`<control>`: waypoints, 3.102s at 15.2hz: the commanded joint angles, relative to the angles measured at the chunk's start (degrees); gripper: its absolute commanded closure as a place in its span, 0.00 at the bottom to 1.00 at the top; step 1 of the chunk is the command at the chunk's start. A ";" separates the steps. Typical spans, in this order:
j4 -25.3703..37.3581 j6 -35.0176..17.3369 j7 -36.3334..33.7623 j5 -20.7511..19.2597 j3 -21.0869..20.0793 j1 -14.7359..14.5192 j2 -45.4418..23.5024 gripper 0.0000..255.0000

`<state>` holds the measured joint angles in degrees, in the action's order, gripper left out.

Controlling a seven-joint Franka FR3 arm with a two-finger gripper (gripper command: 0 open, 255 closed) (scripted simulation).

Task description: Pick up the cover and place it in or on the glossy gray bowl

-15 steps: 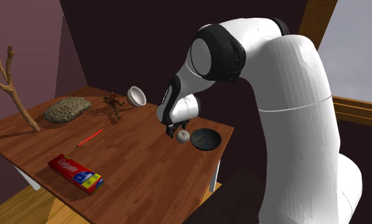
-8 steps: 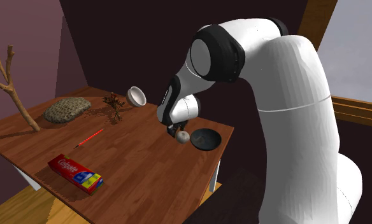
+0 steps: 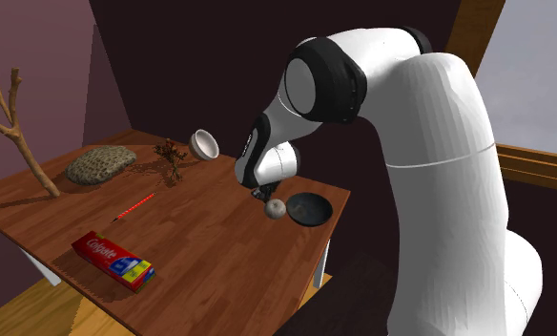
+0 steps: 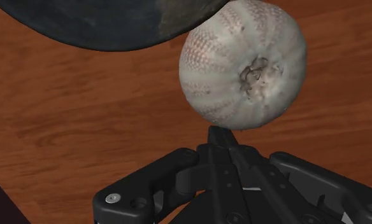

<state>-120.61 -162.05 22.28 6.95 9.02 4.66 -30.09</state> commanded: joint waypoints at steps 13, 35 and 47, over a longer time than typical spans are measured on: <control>-14.26 0.83 25.54 -3.12 -5.77 9.30 12.76 0.00; -13.09 -1.86 25.99 -2.53 -6.29 9.70 8.89 1.00; -13.59 6.37 24.70 -4.17 -5.12 8.83 17.64 1.00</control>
<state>-134.20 -156.44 47.09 2.92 3.83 13.55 -13.21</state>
